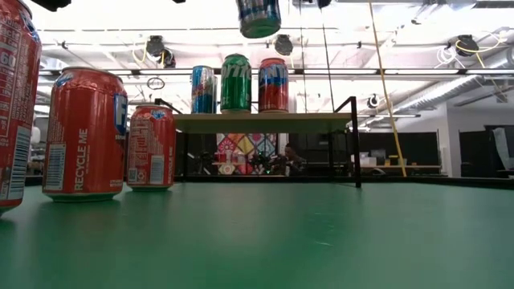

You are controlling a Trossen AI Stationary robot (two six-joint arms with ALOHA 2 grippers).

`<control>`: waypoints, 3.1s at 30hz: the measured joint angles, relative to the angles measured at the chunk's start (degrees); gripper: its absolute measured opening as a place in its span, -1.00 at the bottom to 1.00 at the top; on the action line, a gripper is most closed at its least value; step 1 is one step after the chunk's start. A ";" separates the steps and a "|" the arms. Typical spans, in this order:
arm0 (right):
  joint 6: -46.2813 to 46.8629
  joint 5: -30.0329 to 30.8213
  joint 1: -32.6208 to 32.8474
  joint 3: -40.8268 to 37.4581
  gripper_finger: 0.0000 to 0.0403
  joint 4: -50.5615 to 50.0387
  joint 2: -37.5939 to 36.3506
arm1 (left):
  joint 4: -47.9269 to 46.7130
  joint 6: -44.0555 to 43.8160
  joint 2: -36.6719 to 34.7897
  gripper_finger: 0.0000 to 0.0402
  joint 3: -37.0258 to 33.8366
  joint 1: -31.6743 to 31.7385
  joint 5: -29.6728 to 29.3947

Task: Place canned beverage on shelf
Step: Put the blue soda can on the shelf aligned with the other blue soda can

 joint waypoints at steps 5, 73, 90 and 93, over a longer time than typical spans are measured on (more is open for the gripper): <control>0.73 -0.25 -0.87 0.00 0.14 0.52 0.00 | 0.58 1.67 0.02 0.80 0.00 0.04 -0.54; 5.28 -23.16 -3.30 0.09 0.38 -9.16 -0.13 | -5.35 5.30 7.17 0.14 10.58 1.66 13.27; 5.00 -21.32 -3.23 0.02 0.19 -9.18 -0.04 | -5.91 5.70 7.09 0.34 10.61 0.83 7.72; 6.05 -17.00 -3.25 0.00 0.16 -9.31 -0.04 | -5.07 5.91 7.06 0.48 10.67 -0.05 0.42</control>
